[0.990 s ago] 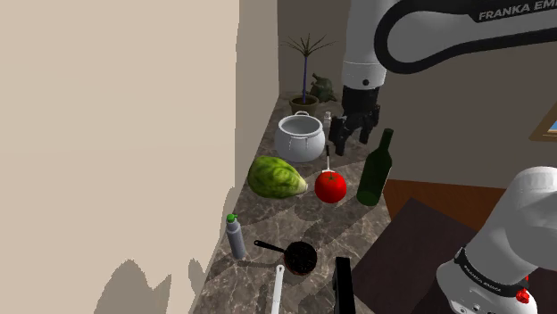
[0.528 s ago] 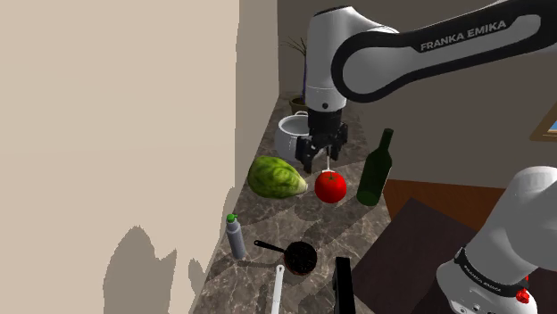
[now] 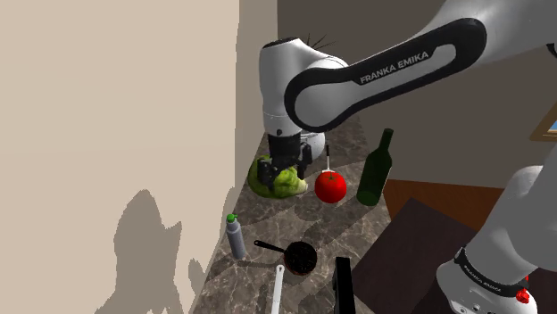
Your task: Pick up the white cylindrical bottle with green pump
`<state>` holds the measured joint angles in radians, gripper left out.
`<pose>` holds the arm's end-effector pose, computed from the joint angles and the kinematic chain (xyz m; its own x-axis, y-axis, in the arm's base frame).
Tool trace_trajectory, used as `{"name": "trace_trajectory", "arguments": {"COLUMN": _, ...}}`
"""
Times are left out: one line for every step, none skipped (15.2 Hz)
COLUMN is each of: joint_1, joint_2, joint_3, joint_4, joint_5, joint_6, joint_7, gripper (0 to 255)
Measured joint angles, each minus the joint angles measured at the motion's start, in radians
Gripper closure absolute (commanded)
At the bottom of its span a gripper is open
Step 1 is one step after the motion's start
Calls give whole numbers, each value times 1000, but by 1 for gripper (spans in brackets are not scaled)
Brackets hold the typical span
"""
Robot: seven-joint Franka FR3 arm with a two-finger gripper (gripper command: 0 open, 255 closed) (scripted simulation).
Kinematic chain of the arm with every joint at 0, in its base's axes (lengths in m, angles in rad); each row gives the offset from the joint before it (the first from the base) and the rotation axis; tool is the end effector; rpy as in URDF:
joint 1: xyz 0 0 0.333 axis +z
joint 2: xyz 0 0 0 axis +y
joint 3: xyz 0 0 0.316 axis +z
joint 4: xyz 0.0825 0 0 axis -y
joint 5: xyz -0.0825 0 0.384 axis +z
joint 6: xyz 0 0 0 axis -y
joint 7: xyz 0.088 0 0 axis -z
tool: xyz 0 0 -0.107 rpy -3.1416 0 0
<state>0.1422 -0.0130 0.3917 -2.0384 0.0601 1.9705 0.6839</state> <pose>0.4641 0.2795 0.4434 0.9820 -0.1736 -0.0746 -0.1743 -0.9847 -0.0023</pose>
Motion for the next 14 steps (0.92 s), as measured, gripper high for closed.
{"name": "trace_trajectory", "arguments": {"joint_1": 8, "joint_2": 35, "joint_3": 8, "joint_4": 29, "joint_5": -13, "joint_6": 4, "joint_7": 24, "gripper": 0}}
{"name": "trace_trajectory", "arguments": {"joint_1": 17, "joint_2": 75, "joint_3": 16, "joint_4": 65, "joint_5": -30, "joint_6": 5, "joint_7": 50, "gripper": 0}}
{"name": "trace_trajectory", "arguments": {"joint_1": 27, "joint_2": 108, "joint_3": 22, "joint_4": 87, "joint_5": -43, "joint_6": 13, "joint_7": 74, "gripper": 0}}
{"name": "trace_trajectory", "arguments": {"joint_1": 39, "joint_2": 161, "joint_3": 27, "joint_4": 136, "joint_5": -65, "joint_6": 13, "joint_7": 100, "gripper": 0}}
{"name": "trace_trajectory", "arguments": {"joint_1": 50, "joint_2": 200, "joint_3": 30, "joint_4": 163, "joint_5": -81, "joint_6": 20, "joint_7": 122, "gripper": 0}}
{"name": "trace_trajectory", "arguments": {"joint_1": 66, "joint_2": 243, "joint_3": 33, "joint_4": 200, "joint_5": -100, "joint_6": 22, "joint_7": 148, "gripper": 0}}
{"name": "trace_trajectory", "arguments": {"joint_1": 81, "joint_2": 279, "joint_3": 35, "joint_4": 231, "joint_5": -114, "joint_6": 24, "joint_7": 172, "gripper": 0}}
{"name": "trace_trajectory", "arguments": {"joint_1": 93, "joint_2": 313, "joint_3": 35, "joint_4": 257, "joint_5": -128, "joint_6": 30, "joint_7": 190, "gripper": 0}}
{"name": "trace_trajectory", "arguments": {"joint_1": 109, "joint_2": 356, "joint_3": 33, "joint_4": 299, "joint_5": -145, "joint_6": 27, "joint_7": 208, "gripper": 0}}
{"name": "trace_trajectory", "arguments": {"joint_1": 125, "joint_2": 395, "joint_3": 31, "joint_4": 340, "joint_5": -160, "joint_6": 22, "joint_7": 226, "gripper": 0}}
{"name": "trace_trajectory", "arguments": {"joint_1": 143, "joint_2": 443, "joint_3": 27, "joint_4": 395, "joint_5": -177, "joint_6": 11, "joint_7": 242, "gripper": 0}}
{"name": "trace_trajectory", "arguments": {"joint_1": 160, "joint_2": 469, "joint_3": 27, "joint_4": 424, "joint_5": -185, "joint_6": 6, "joint_7": 261, "gripper": 0}}
{"name": "trace_trajectory", "arguments": {"joint_1": 171, "joint_2": 498, "joint_3": 23, "joint_4": 460, "joint_5": -194, "joint_6": -2, "joint_7": 267, "gripper": 0}}
{"name": "trace_trajectory", "arguments": {"joint_1": 178, "joint_2": 517, "joint_3": 20, "joint_4": 476, "joint_5": -201, "joint_6": 0, "joint_7": 273, "gripper": 0}}
